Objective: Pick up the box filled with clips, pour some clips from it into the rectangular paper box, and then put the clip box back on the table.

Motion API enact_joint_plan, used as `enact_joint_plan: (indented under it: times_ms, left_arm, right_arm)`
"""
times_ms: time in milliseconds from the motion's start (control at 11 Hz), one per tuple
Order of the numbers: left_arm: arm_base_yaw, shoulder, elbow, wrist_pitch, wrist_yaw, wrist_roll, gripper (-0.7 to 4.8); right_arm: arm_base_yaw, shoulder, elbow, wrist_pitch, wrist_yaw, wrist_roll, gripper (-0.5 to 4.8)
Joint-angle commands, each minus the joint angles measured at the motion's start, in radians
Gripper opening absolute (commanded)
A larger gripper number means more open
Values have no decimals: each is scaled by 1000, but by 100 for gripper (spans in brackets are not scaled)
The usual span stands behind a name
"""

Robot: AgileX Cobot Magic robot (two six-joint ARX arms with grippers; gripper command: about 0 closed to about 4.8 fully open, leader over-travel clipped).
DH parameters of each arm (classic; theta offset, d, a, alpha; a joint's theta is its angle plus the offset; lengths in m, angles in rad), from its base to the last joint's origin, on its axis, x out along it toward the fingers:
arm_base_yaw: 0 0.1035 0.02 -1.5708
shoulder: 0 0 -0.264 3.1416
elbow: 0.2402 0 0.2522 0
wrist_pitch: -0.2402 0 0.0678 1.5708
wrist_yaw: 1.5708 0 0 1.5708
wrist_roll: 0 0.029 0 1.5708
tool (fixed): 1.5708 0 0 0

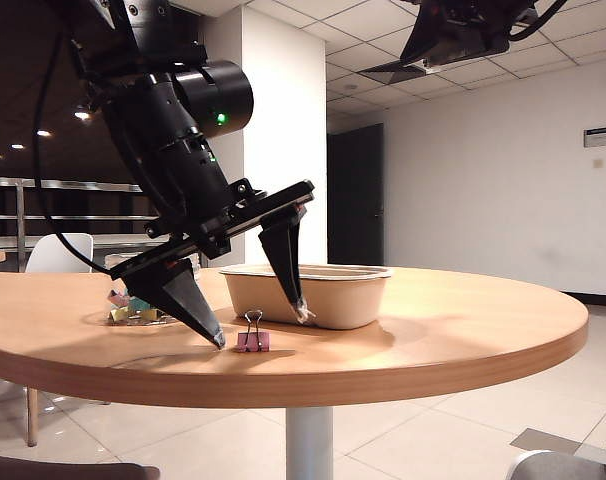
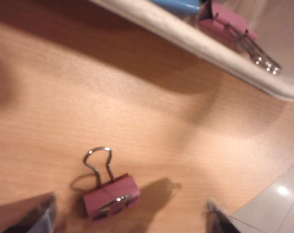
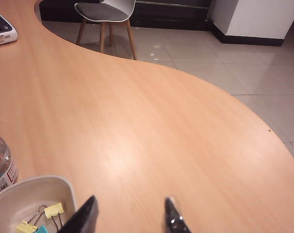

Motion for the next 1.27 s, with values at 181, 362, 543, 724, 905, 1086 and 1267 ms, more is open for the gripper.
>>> enact_joint_plan:
  times_ms: [181,362,543,724,905,1086,1267]
  left_arm:
    - [-1,8,-6,-5,-23,-4,394]
    - [-13,8,-6,-15,-36,-4,308]
    - [-27,8,-5,-21,-36,4,187]
    - [-25,8,-5,-22,-37,4,147]
    - [-22,-2,71,-56,-36,36,157]
    - [-15,-18,146,-93,-34,61,166]
    - [-6,-33,211,-120,-37,87,198]
  right_arm:
    - [1,-6,5,16,-4,6,180]
    - [1,-6,5,16,-4,6,180]
    - [1,-6,5,16,-4,6,179]
    - [1,-6,5,16,-4,6,179]
    - [1,-8,5,-13,-88,14,210]
    - [1,-11,5,-72,-146,33,288]
    - [2,-10,5,-129,-157,35,351]
